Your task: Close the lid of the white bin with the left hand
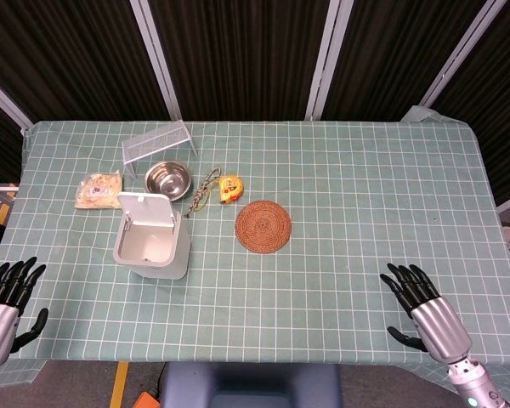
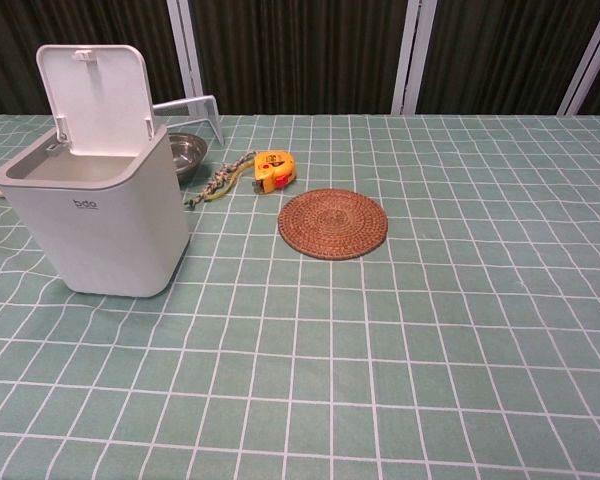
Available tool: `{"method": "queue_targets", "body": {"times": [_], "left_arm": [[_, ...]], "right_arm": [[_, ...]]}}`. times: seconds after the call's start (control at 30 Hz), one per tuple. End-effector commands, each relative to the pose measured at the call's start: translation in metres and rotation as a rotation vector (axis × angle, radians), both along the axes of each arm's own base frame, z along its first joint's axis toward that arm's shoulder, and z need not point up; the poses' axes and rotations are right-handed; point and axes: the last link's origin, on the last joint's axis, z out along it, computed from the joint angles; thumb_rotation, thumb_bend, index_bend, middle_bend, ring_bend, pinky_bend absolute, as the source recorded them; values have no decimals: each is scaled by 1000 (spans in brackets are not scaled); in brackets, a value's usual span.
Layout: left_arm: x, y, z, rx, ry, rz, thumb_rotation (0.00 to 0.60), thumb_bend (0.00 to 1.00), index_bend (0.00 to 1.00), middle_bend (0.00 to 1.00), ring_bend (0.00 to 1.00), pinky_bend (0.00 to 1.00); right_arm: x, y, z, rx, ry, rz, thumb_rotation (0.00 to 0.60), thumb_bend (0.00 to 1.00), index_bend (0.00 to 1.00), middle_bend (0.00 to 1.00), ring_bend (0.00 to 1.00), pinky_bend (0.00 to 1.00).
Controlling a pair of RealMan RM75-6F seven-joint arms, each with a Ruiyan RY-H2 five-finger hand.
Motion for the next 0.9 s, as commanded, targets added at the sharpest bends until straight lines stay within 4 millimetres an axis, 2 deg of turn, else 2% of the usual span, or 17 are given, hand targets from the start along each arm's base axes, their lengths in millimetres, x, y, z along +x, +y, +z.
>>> {"method": "queue_targets", "body": {"times": [0.03, 0.17, 0.23, 0.27, 0.3, 0.33, 0.37, 0.4, 0.43, 0.5, 0.57, 0.7, 0.9], "left_arm": [[1, -1, 0, -3, -7, -10, 600, 460, 27, 0, 0, 0], [11, 5, -1, 24, -70, -60, 600, 460, 27, 0, 0, 9], [25, 23, 3, 85, -112, -127, 600, 461, 26, 24, 17, 137], [32, 34, 7, 120, -135, -153, 600, 475, 29, 101, 99, 330], [44, 50, 12, 171, -178, -183, 600, 500, 43, 261, 266, 591], [53, 62, 14, 188, -219, -188, 600, 529, 64, 478, 485, 819], [61, 75, 14, 171, -257, -181, 600, 546, 79, 621, 624, 923], [72, 90, 13, 119, -298, -159, 600, 561, 104, 832, 818, 998], [81, 100, 12, 68, -331, -140, 600, 568, 124, 932, 916, 1000], [101, 125, 10, -36, -366, -98, 600, 573, 152, 999, 994, 1000], [116, 145, 10, -61, -325, -88, 600, 571, 156, 1000, 1000, 1000], [148, 183, -3, -94, -270, -53, 600, 567, 166, 1000, 1000, 1000], [172, 205, -18, -181, -233, 20, 600, 563, 173, 1000, 1000, 1000]], "right_arm": [[0, 0, 0, 5, -3, 0, 600, 264, 0, 0, 0, 0], [2, 1, 1, 1, -10, 2, 600, 264, 0, 0, 0, 0], [3, 1, 1, -4, -20, 5, 600, 264, 0, 0, 0, 0], [3, 1, 0, -2, -21, 6, 600, 264, 0, 0, 0, 0], [4, 1, -1, 1, -21, 9, 600, 264, 0, 0, 0, 0], [4, 1, -1, -1, -21, 12, 600, 264, 0, 0, 0, 0], [5, 1, -1, -5, -20, 16, 600, 264, 0, 0, 0, 0], [6, 1, -2, -11, -21, 23, 600, 264, 0, 0, 0, 0], [6, 0, -2, -15, -21, 27, 600, 264, 0, 0, 0, 0], [7, 0, -4, -18, -20, 30, 600, 264, 0, 0, 0, 0], [8, 0, -5, -22, -18, 29, 600, 264, 0, 0, 0, 0], [9, 0, -7, -21, -21, 36, 600, 264, 0, 0, 0, 0], [7, -2, -4, -27, -22, 30, 600, 264, 0, 0, 0, 0]]}}
